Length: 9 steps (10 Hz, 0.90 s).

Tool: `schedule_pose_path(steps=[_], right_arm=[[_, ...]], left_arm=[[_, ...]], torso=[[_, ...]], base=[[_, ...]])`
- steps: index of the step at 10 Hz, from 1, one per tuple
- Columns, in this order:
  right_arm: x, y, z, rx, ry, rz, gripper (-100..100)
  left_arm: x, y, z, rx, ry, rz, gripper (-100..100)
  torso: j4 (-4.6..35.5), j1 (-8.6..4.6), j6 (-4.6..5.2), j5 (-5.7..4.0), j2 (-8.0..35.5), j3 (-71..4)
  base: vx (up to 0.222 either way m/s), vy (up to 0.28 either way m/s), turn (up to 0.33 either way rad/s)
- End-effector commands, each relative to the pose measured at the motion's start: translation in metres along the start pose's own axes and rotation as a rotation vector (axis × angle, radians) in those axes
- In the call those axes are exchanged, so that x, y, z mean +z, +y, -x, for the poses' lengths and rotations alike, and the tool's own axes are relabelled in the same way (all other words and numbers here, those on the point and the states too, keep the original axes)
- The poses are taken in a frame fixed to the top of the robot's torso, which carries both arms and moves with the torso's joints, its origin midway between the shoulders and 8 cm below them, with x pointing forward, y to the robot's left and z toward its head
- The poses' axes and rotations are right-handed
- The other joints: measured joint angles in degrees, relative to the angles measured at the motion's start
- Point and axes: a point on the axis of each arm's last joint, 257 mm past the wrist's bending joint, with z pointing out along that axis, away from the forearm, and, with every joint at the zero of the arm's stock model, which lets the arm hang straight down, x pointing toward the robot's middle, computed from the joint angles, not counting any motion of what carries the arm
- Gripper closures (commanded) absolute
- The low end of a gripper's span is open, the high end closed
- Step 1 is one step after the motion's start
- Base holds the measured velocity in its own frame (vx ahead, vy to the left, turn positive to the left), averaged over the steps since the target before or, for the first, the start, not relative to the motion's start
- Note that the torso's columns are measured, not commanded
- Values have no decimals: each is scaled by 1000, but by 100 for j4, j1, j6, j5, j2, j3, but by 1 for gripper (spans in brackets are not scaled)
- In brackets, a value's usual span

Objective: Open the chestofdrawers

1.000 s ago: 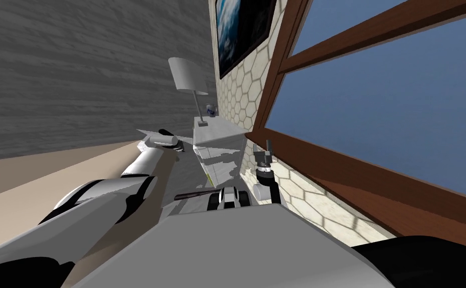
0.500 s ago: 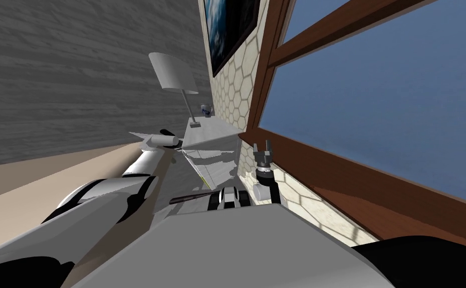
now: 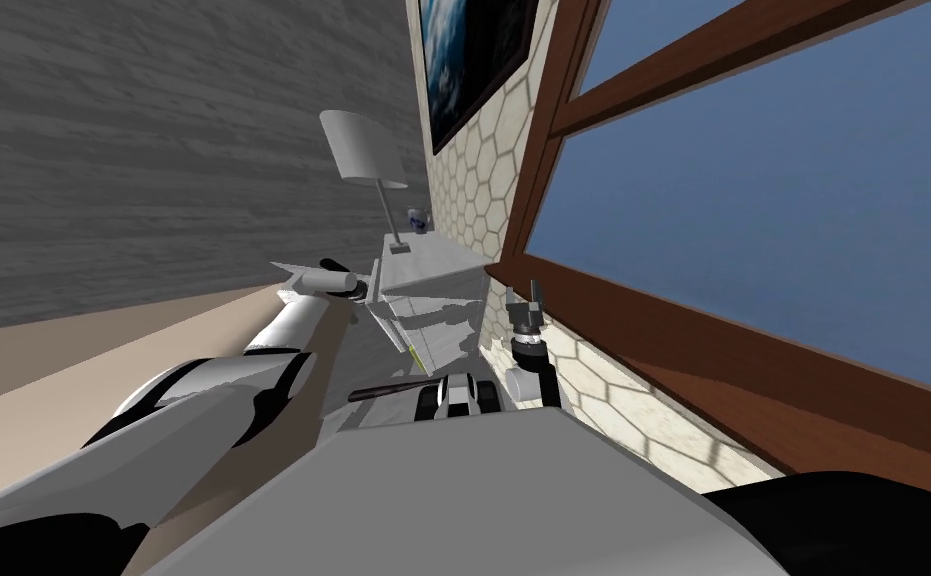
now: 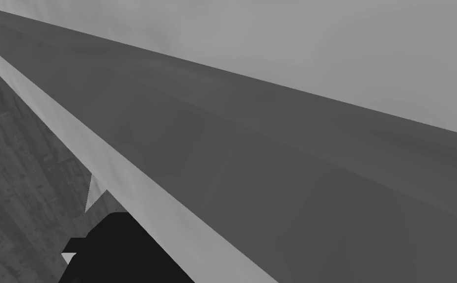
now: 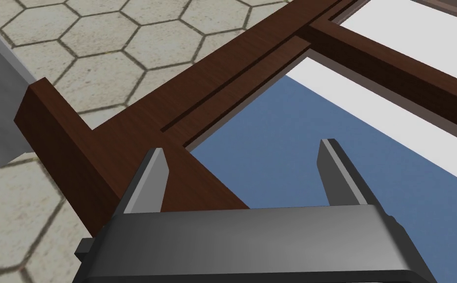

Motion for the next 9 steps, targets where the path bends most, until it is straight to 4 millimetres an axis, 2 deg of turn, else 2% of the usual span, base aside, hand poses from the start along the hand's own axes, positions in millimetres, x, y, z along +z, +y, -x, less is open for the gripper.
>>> schedule_pose_path(steps=[1, 2, 4, 6, 7, 9], right_arm=[[0, 0, 0, 0, 0, 0, 0], [0, 0, 0, 0, 0, 0, 0], [0, 0, 0, 0, 0, 0, 0], [0, 0, 0, 0, 0, 0, 0], [0, 0, 0, 0, 0, 0, 0], [0, 0, 0, 0, 0, 0, 0]], left_arm=[[-1, -1, 1, 2, 1, 0, 100], [-2, -2, 3, 7, 3, -2, 100], [-2, -3, 2, 13, 9, -3, 100], [-1, 2, 1, 15, 11, 7, 100], [-9, -5, 2, 14, 11, 7, -100], [-22, -15, 2, 12, 11, 8, -100]], torso=[[-2, -24, 5, -8, -7, -5], [-13, -64, 16, -11, -18, -12], [-4, -9, 3, -1, 3, 1], [-2, -7, 3, -3, -8, -5], [-15, -49, 10, -7, -24, -15], [-13, -59, 15, -13, -19, -13]], base=[[-34, 73, 22], [-50, 121, 40], [-71, 190, 34], [-49, 143, 18], [-9, 27, 3], [5, 10, -2]])
